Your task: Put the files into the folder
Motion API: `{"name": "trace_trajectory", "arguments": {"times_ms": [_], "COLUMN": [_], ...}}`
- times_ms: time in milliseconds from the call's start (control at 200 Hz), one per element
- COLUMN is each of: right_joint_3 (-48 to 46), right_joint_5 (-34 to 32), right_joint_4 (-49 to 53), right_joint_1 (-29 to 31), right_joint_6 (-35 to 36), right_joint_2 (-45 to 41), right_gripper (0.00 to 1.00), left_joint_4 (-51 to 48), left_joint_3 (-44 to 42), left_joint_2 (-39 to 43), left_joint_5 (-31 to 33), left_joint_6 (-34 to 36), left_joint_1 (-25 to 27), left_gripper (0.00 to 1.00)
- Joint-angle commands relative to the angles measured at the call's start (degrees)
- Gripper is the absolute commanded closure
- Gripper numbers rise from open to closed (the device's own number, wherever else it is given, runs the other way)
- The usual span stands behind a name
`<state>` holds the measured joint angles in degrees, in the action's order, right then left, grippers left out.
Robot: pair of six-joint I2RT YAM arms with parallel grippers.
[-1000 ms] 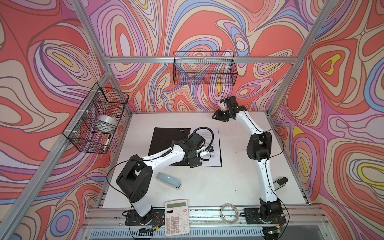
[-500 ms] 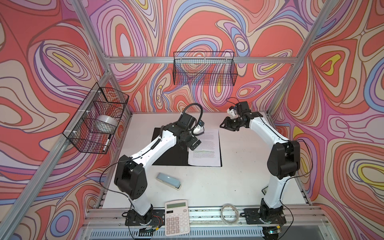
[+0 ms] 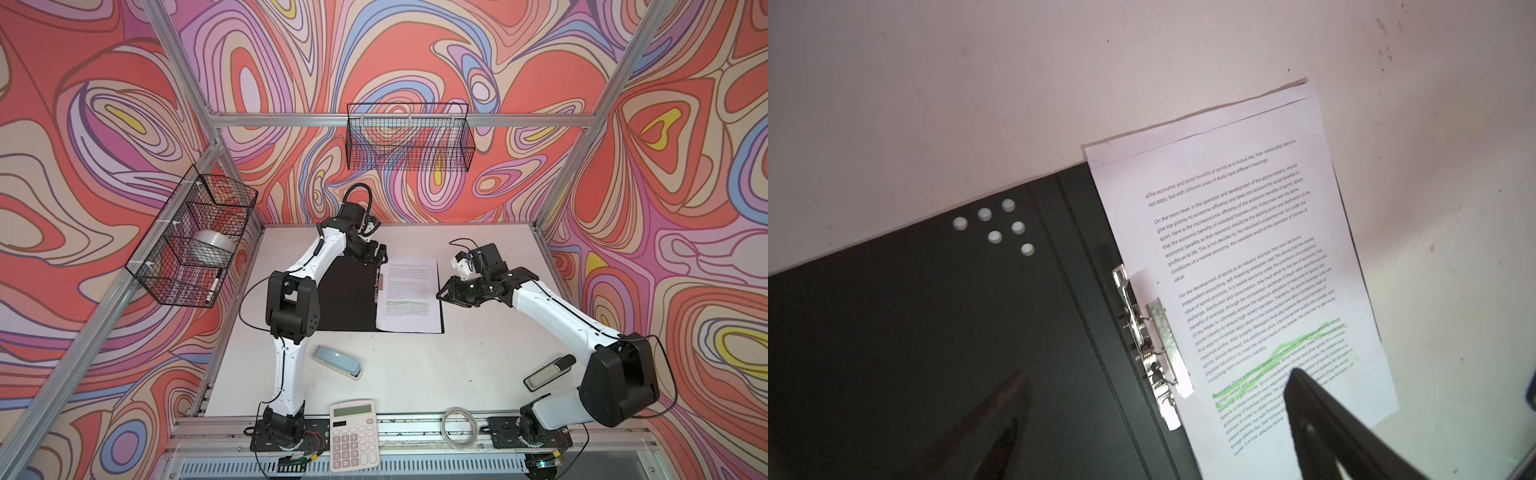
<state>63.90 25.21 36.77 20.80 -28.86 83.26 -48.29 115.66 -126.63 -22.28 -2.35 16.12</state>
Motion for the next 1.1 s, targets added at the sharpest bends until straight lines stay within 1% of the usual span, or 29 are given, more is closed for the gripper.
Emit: {"name": "trace_trajectory", "arguments": {"times_ms": [0,165,285,456,546,796,901,1032,1097], "right_joint_3": [-1.7,-5.4,-9.4,-13.0,-13.3,-12.6,-12.8,-12.8,-12.5], "right_joint_5": [-1.7,-5.6,-5.5,-5.0,-4.7,-4.2,-4.0,-4.0,-4.3], "right_joint_4": [-1.1,1.5,-1.4,-6.2,-7.4,-8.6,-9.3,-8.7,-8.0], "right_joint_1": [-0.1,-0.1,-0.1,-0.1,-0.1,-0.1,-0.1,-0.1,-0.1], "right_joint_6": [-2.3,-3.3,-5.1,-7.3,-7.7,-7.5,-7.8,-7.6,-7.3], "right_joint_2": [-2.7,-5.8,-7.1,-6.2,-5.4,-3.1,-2.8,-3.3,-3.5], "right_gripper": [0.69,0.69,0.69,0.69,0.69,0.69,0.69,0.70,0.70], "left_joint_4": [-2.4,-1.3,-1.1,-0.9,-0.9,-0.8,-1.3,-1.9,-1.7], "left_joint_3": [3.4,4.5,4.4,4.1,4.0,4.1,4.9,7.1,7.5], "left_joint_2": [-3.4,-5.6,-6.6,-7.7,-7.9,-9.3,-10.6,-12.3,-12.8], "left_joint_5": [-6.0,-7.4,-8.2,-10.1,-9.5,-11.2,-9.4,-11.6,-13.9], "left_joint_6": [-2.9,-3.4,-4.2,-4.6,-4.4,-3.8,-4.2,-3.5,-3.3], "left_joint_1": [-0.7,-1.1,-1.2,-1.3,-1.3,-1.4,-1.5,-1.8,-1.9], "left_gripper": [0.07,0.08,0.08,0.08,0.08,0.08,0.06,0.06,0.07]}}
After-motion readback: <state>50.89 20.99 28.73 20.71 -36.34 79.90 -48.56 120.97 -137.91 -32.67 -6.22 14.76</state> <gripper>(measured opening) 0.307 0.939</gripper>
